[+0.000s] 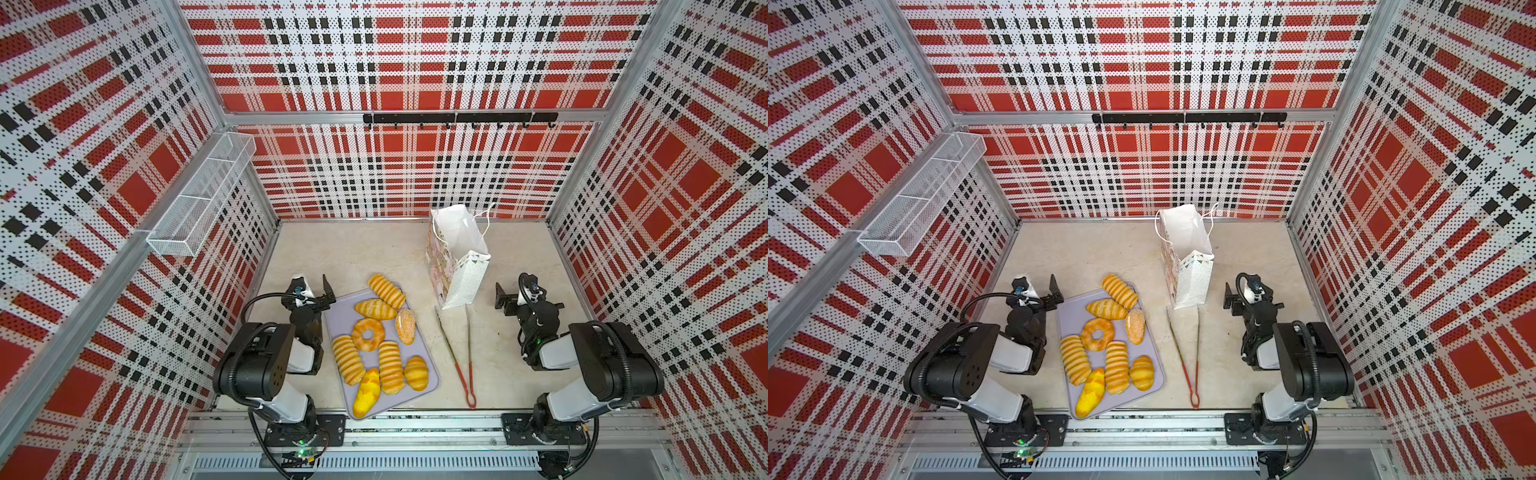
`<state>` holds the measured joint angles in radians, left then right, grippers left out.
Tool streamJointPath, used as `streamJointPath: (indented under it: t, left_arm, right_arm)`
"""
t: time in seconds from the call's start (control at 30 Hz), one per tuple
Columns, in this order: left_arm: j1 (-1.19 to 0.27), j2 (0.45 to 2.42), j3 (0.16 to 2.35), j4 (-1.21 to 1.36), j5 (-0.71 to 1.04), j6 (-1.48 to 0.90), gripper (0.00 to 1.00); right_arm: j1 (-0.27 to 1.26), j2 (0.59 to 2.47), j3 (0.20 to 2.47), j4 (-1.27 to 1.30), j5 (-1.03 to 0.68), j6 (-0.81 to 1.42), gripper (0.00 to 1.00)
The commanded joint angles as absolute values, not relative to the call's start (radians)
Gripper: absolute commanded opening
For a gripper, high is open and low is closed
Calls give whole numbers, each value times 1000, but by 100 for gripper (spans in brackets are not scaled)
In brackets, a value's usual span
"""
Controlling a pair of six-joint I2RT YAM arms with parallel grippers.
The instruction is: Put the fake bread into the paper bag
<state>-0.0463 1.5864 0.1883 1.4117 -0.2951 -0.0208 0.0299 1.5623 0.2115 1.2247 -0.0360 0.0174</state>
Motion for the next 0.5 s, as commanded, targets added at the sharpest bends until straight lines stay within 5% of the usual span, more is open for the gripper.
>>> streamJointPath:
  t: [0.0,0.47]
  left_arm:
    - [-40,1576,199,1421,-293,-13,98]
    - [-1,1573,210,1395,-222,-41,98]
  right_arm:
    - [35,1568,235,1256,6,13,100]
    - [33,1570,286,1160,29,26,100]
